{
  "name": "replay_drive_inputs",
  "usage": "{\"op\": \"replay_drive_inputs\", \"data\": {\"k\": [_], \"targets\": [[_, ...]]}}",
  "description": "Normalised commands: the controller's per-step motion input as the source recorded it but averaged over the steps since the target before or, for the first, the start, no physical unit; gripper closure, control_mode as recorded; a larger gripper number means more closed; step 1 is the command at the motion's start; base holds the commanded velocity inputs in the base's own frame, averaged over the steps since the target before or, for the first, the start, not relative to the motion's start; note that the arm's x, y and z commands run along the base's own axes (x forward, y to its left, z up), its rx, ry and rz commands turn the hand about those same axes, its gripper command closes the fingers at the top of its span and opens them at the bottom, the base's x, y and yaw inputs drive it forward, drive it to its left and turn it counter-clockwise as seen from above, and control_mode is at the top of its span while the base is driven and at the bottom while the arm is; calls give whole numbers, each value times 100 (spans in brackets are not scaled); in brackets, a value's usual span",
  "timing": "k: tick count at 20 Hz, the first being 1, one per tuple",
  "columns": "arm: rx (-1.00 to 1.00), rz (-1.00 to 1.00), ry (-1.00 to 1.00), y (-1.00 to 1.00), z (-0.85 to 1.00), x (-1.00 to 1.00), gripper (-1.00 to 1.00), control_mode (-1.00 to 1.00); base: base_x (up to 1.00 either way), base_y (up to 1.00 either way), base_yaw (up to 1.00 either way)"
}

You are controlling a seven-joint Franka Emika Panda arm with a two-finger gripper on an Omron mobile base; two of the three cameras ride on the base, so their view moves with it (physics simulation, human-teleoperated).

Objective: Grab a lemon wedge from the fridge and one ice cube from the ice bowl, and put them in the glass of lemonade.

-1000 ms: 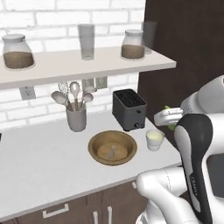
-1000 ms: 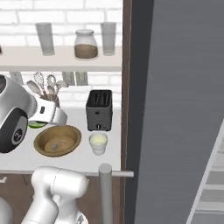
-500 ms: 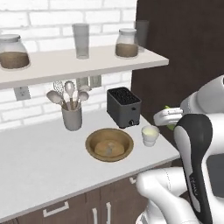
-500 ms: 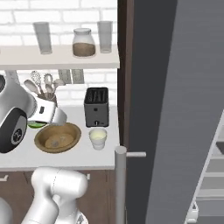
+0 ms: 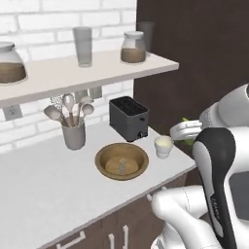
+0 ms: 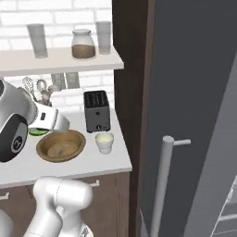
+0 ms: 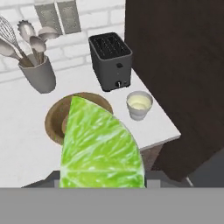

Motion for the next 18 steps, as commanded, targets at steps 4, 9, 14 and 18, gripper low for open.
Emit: {"op": "replay_drive_inputs", "data": {"k": [4,9,14,18], "targets": [[0,0,0,0,0,0,100,100,15,0,-67],[0,0,0,0,0,0,100,100,22,6,-43],[0,0,0,0,0,0,100,100,38,6,-2],[0,0,0,0,0,0,100,100,68,21,7]]}}
